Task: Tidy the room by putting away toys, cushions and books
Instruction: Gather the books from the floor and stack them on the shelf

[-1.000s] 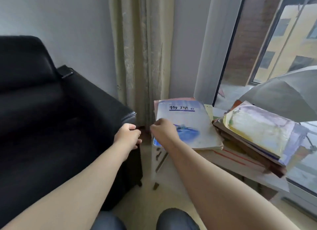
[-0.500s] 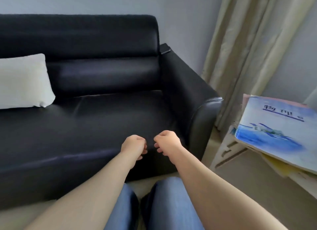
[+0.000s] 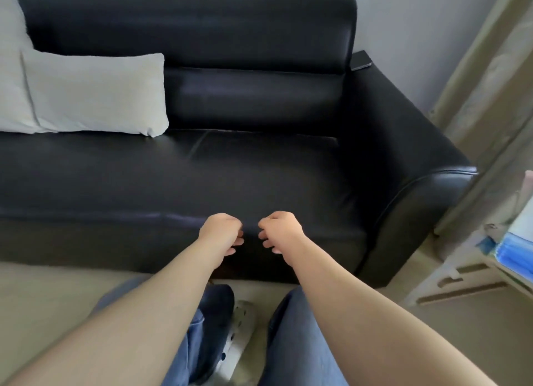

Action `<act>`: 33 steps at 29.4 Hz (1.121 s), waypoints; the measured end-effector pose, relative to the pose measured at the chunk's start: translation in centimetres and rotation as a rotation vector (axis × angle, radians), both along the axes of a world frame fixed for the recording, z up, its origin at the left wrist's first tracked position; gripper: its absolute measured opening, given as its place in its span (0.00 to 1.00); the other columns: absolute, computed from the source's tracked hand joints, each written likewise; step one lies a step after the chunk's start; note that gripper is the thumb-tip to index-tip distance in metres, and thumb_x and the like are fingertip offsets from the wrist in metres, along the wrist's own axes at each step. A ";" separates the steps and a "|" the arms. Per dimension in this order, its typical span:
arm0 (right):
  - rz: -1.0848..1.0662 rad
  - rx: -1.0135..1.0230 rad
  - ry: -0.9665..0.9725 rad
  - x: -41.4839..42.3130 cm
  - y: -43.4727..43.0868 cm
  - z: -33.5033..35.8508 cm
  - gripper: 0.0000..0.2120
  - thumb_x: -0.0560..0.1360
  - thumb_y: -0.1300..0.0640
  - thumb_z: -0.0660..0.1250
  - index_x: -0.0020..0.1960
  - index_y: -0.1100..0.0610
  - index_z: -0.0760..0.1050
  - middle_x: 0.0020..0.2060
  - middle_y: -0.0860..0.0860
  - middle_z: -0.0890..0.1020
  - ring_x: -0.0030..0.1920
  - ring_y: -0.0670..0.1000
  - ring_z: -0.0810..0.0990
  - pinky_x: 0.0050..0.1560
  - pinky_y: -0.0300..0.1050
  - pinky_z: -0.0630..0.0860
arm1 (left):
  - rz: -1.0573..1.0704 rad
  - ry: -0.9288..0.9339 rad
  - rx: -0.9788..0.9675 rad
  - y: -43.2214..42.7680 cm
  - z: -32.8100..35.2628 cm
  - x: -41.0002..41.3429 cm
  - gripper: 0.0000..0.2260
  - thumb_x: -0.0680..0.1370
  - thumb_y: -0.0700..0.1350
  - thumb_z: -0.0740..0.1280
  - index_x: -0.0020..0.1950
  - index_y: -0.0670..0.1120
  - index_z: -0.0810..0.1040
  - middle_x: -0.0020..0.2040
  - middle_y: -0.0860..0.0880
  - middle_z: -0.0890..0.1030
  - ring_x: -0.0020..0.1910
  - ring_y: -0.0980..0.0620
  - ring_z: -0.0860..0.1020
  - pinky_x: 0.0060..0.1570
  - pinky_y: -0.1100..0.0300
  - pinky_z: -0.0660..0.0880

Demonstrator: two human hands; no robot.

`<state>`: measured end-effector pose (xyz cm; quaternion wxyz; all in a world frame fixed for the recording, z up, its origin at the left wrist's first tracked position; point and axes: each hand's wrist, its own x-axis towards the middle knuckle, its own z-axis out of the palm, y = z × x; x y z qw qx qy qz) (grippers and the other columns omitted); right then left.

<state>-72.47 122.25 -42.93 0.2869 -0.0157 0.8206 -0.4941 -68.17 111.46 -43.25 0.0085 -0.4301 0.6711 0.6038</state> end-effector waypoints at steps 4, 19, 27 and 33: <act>0.034 0.011 -0.004 -0.1 -1.5 -1.4 0.05 0.77 0.60 0.59 0.48 0.58 0.74 0.49 0.57 0.82 0.41 0.52 0.76 0.40 0.42 0.73 | 0.127 0.039 0.011 -0.5 -2.2 1.4 0.08 0.80 0.42 0.60 0.56 0.46 0.76 0.46 0.48 0.81 0.45 0.50 0.81 0.41 0.58 0.75; 0.348 0.071 -0.134 5.0 -10.8 -8.5 0.08 0.73 0.59 0.61 0.34 0.57 0.70 0.41 0.57 0.80 0.42 0.58 0.77 0.43 0.48 0.74 | 0.347 -0.089 0.003 -6.4 -7.2 9.2 0.07 0.79 0.41 0.60 0.55 0.45 0.75 0.47 0.46 0.80 0.47 0.48 0.79 0.44 0.55 0.74; 0.400 0.237 -0.242 8.0 -14.8 -17.4 0.10 0.72 0.59 0.61 0.32 0.54 0.68 0.46 0.60 0.81 0.44 0.54 0.75 0.48 0.48 0.75 | 0.346 -0.224 0.053 -11.1 -13.6 11.5 0.04 0.79 0.40 0.61 0.48 0.44 0.75 0.47 0.44 0.79 0.41 0.48 0.79 0.50 0.53 0.75; 0.366 0.312 -0.350 8.6 -15.8 -23.5 0.11 0.74 0.59 0.61 0.34 0.54 0.67 0.43 0.57 0.78 0.40 0.54 0.75 0.37 0.42 0.69 | 0.368 -0.338 0.184 -14.1 -20.8 13.0 0.08 0.78 0.39 0.60 0.39 0.43 0.72 0.43 0.43 0.77 0.39 0.48 0.77 0.40 0.57 0.71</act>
